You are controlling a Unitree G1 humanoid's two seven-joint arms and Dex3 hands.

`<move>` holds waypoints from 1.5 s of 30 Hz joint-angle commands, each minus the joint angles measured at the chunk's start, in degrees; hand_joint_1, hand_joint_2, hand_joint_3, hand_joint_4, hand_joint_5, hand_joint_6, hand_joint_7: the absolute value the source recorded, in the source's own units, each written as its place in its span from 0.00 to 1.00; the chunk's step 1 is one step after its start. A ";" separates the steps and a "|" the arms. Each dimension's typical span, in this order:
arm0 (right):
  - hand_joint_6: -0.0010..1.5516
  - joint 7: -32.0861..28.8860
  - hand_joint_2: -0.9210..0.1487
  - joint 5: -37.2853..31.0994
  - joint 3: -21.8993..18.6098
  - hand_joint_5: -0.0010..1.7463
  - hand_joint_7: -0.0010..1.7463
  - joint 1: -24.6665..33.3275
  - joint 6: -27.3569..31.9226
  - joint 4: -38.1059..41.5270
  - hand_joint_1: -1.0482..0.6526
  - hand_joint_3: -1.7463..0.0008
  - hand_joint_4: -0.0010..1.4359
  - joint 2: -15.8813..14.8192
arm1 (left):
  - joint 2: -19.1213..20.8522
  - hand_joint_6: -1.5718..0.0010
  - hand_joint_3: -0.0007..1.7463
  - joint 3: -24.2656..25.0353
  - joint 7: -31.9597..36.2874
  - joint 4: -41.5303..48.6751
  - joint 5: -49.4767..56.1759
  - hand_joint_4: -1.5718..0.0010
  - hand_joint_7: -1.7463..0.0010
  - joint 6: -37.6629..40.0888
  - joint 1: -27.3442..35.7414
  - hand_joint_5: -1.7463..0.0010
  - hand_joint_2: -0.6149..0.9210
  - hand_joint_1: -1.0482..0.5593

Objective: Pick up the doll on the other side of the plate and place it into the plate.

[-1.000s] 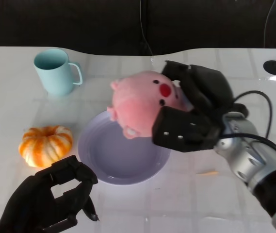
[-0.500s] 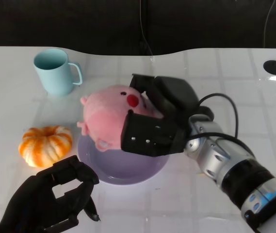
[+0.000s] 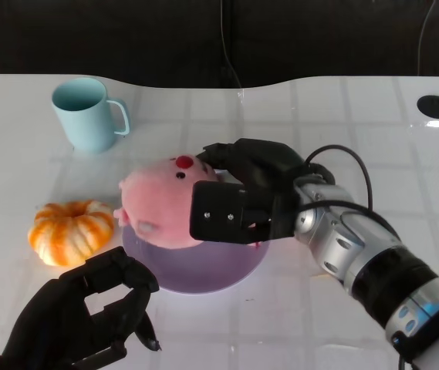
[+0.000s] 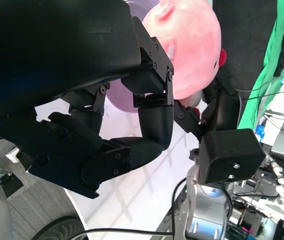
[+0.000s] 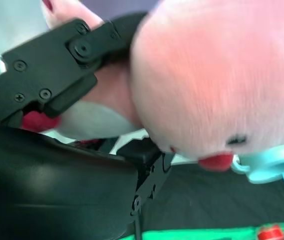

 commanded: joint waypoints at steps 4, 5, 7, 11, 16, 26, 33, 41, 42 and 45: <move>0.08 5.75 0.00 -1.32 1.39 0.05 0.00 1.38 3.60 -8.21 0.11 0.87 0.05 -3.07 | 0.42 0.60 0.49 0.08 0.66 -0.53 0.36 0.58 0.19 0.27 0.04 0.00 0.86 0.41; 0.08 6.60 0.00 -1.69 1.68 0.05 0.00 1.86 4.00 -9.90 0.11 0.87 0.04 -3.74 | 0.43 0.60 0.49 0.10 0.82 -0.68 0.30 0.58 0.19 0.50 0.02 0.00 0.86 0.41; 0.06 8.13 0.00 -2.12 2.10 0.05 0.00 2.74 4.83 -13.03 0.08 0.86 0.04 -4.92 | 0.43 0.60 0.49 0.14 1.00 -0.89 0.20 0.57 0.19 0.78 0.01 0.00 0.86 0.41; 0.04 11.29 0.00 -2.38 2.01 0.05 0.00 5.05 6.62 -20.05 0.05 0.85 0.03 -7.14 | 0.57 0.60 0.49 0.22 0.37 -0.53 0.18 0.58 0.19 0.36 -0.05 0.00 0.86 0.41; 0.01 13.83 0.00 -2.21 1.13 0.04 0.00 8.74 7.84 -28.36 0.04 0.85 0.02 -9.78 | 0.37 0.60 0.48 0.25 0.53 -0.57 0.02 0.58 0.19 0.47 0.04 0.00 0.86 0.41; 0.17 9.63 0.00 1.46 -5.64 0.15 0.06 21.95 -0.64 -45.83 0.14 0.87 0.21 -17.45 | 0.25 0.58 0.48 -0.21 0.71 -0.62 0.75 0.57 0.20 -0.11 0.05 0.00 0.86 0.40; 0.44 3.21 0.01 6.72 -11.90 0.40 0.13 33.50 -9.17 -53.31 0.31 0.95 0.49 -18.56 | 0.24 0.58 0.47 -0.22 0.76 -1.08 0.89 0.56 0.20 0.13 0.21 0.00 0.86 0.39; 0.71 3.67 0.20 12.15 -17.19 0.77 0.22 43.71 -12.42 -60.01 0.56 0.77 0.59 -19.94 | -0.22 0.58 0.47 -0.15 0.90 -1.86 0.37 0.57 0.20 0.55 0.59 0.00 0.86 0.40; 0.71 4.11 0.33 12.46 -17.54 0.85 0.26 44.52 -12.05 -60.79 0.57 0.60 0.60 -20.07 | -0.24 0.58 0.47 -0.14 0.92 -1.97 0.32 0.57 0.20 0.60 0.66 0.00 0.86 0.40; 0.69 4.39 0.48 12.65 -18.73 0.94 0.40 48.01 -11.81 -63.42 0.60 0.38 0.60 -20.55 | -0.25 0.58 0.47 -0.17 1.32 -2.65 0.55 0.57 0.20 0.68 1.03 0.00 0.86 0.39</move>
